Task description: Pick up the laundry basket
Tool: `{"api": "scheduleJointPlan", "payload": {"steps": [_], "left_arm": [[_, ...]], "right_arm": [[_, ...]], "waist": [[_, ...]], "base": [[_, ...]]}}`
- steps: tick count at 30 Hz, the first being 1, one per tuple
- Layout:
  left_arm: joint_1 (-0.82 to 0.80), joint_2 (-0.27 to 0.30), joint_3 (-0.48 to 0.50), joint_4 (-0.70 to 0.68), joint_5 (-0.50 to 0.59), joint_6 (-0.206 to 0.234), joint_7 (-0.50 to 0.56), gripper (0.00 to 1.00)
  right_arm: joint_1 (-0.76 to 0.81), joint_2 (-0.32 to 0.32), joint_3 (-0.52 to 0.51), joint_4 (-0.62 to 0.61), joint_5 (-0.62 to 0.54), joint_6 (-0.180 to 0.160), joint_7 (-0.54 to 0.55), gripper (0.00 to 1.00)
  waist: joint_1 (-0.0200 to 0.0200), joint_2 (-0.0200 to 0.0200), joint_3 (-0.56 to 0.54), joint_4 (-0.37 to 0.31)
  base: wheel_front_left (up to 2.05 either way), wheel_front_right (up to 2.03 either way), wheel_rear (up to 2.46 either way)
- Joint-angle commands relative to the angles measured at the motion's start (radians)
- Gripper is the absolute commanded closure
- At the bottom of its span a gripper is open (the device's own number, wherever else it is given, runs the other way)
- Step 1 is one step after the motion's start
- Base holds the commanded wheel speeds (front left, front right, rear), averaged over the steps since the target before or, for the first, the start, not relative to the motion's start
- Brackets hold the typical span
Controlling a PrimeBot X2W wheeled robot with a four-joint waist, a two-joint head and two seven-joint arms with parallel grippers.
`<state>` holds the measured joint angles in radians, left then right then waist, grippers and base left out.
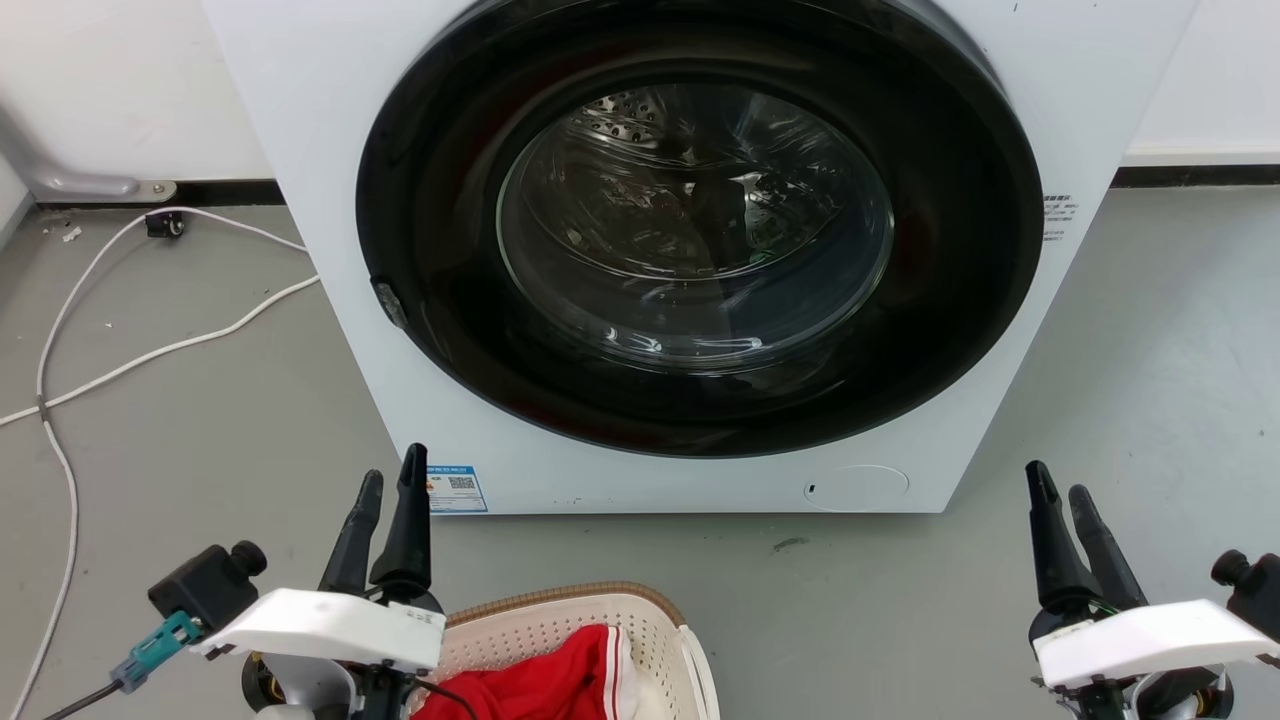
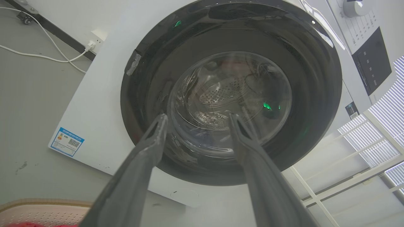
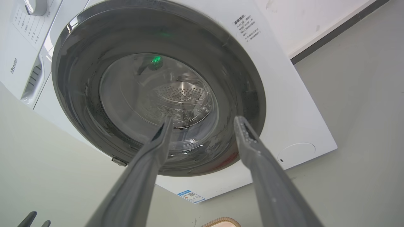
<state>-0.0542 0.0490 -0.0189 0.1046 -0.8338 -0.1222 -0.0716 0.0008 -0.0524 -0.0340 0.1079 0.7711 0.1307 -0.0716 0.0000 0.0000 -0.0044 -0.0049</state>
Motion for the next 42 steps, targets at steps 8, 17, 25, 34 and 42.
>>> {"api": "scheduleJointPlan", "payload": {"steps": [8, 17, 25, 34, 42], "left_arm": [[0.002, 0.005, -0.028, -0.019, 0.147, 0.012, -0.032, 0.00], [0.008, 0.017, -0.057, -0.024, 0.269, 0.035, -0.058, 0.00], [0.011, 0.027, -0.082, -0.025, 0.358, 0.052, -0.080, 0.00], [0.017, 0.038, -0.101, -0.023, 0.451, 0.072, -0.103, 0.00], [0.021, 0.048, -0.111, -0.019, 0.518, 0.092, -0.119, 0.00]], "right_arm": [[0.005, 0.001, 0.021, -0.031, -0.156, 0.000, -0.032, 0.00], [0.017, 0.001, 0.042, -0.035, -0.298, 0.000, -0.057, 0.00], [0.030, 0.001, 0.049, -0.035, -0.406, 0.000, -0.080, 0.00], [0.040, 0.002, 0.060, -0.032, -0.517, 0.000, -0.102, 0.00], [0.049, 0.002, 0.065, -0.029, -0.600, 0.000, -0.118, 0.00]], "waist": [[0.0000, 0.0000, -0.002, -0.001], [0.0000, 0.0000, -0.005, 0.000], [0.0000, 0.0000, -0.006, 0.000], [0.0000, 0.0000, -0.009, -0.001], [0.0000, 0.0000, -0.011, -0.002]], "base": [[0.00, 0.00, 0.00], [0.00, 0.00, 0.00], [0.00, 0.00, 0.00], [0.00, 0.00, 0.00], [0.00, 0.00, 0.00]]}}
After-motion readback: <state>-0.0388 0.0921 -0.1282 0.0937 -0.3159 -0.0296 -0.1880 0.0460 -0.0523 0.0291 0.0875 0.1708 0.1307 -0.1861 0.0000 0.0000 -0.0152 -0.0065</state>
